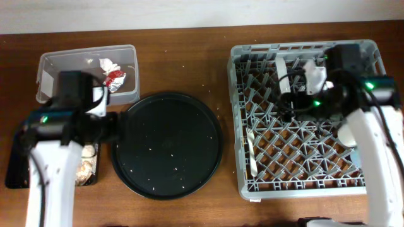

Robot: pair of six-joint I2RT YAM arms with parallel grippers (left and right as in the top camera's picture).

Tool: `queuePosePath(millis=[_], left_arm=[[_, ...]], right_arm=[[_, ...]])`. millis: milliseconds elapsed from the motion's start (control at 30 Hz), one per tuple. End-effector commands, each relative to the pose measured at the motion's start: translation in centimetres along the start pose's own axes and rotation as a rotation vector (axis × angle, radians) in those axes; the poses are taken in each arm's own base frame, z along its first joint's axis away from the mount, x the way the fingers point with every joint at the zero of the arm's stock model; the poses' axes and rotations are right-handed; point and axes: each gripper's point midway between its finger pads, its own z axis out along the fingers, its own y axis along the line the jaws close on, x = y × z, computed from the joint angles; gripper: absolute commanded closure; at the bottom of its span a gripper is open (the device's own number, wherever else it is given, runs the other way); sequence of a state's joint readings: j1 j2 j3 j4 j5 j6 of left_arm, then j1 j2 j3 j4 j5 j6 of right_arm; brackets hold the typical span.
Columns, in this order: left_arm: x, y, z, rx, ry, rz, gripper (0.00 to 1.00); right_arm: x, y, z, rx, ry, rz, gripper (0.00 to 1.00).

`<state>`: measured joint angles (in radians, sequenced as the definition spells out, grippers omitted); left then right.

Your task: Sort waste into correct bins and load items into the dishwasher rack

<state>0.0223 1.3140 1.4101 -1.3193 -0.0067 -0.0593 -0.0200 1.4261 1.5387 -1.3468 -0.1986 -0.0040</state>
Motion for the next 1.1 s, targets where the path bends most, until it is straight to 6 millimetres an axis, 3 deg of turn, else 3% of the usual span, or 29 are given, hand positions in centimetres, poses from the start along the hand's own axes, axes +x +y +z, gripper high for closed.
queuePosePath(millis=[0, 100, 167, 333, 867, 1000, 1067], left_arm=[[1.2, 0.0, -4.3, 0.029, -0.211, 0.010, 0.01], [4.1, 0.2, -5.4, 0.040, -0.444, 0.007, 0.01], [5.6, 0.2, -5.5, 0.063, -0.559, -0.053, 0.01], [7.4, 0.3, -5.5, 0.067, -0.632, -0.052, 0.01], [7.9, 0.3, -5.1, 0.065, -0.605, -0.052, 0.01], [7.9, 0.3, -5.1, 0.065, -0.605, -0.052, 0.01], [7.9, 0.3, -5.1, 0.065, -0.605, -0.052, 0.01]], right_arm=[[1.4, -0.5, -5.2, 0.064, -0.220, -0.026, 0.02], [4.5, -0.7, -7.7, 0.115, -0.528, -0.065, 0.02], [6.4, -1.7, -8.4, 0.180, -0.644, -0.060, 0.02], [10.7, -1.4, -7.4, 0.158, -0.659, -0.069, 0.02], [11.8, -1.6, -6.7, 0.165, -0.613, -0.062, 0.02], [11.3, -1.5, -7.4, 0.167, -0.755, -0.080, 0.02], [11.0, -1.3, -6.5, 0.150, -0.867, -0.110, 0.02]])
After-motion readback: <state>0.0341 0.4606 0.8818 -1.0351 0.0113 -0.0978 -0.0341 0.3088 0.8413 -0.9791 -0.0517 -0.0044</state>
